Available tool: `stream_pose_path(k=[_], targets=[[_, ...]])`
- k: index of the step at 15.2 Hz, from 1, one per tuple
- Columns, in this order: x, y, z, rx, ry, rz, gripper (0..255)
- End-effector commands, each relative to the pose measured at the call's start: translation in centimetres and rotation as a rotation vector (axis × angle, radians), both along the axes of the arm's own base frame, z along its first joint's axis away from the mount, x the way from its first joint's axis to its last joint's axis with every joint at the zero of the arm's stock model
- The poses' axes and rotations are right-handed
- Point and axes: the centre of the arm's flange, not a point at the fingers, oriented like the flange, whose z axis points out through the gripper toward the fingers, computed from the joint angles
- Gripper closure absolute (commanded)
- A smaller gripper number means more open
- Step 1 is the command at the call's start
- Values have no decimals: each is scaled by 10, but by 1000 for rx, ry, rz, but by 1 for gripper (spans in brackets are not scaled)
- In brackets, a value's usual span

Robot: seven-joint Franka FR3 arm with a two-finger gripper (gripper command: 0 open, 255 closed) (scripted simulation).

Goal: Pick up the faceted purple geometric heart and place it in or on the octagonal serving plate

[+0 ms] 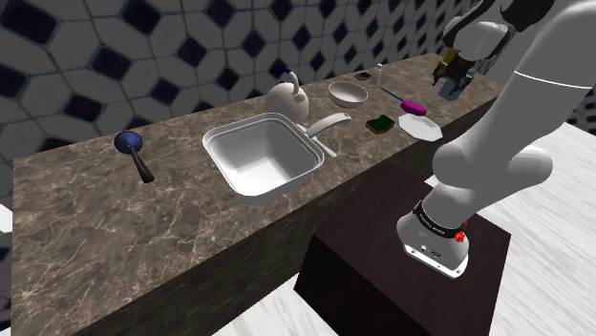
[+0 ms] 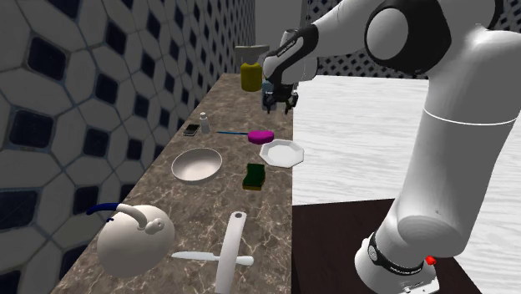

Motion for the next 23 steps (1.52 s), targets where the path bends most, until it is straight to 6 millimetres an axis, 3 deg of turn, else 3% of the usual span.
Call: stream_pose_path(k=[1, 6, 10, 17, 23], targets=[[12, -16, -12, 7, 14, 198, 0], [58, -55, -47, 29, 51, 690, 0], [97, -66, -73, 44, 76, 1028, 0], [102, -66, -109, 45, 76, 1028, 0], [103, -66, -112, 45, 76, 1028, 0]])
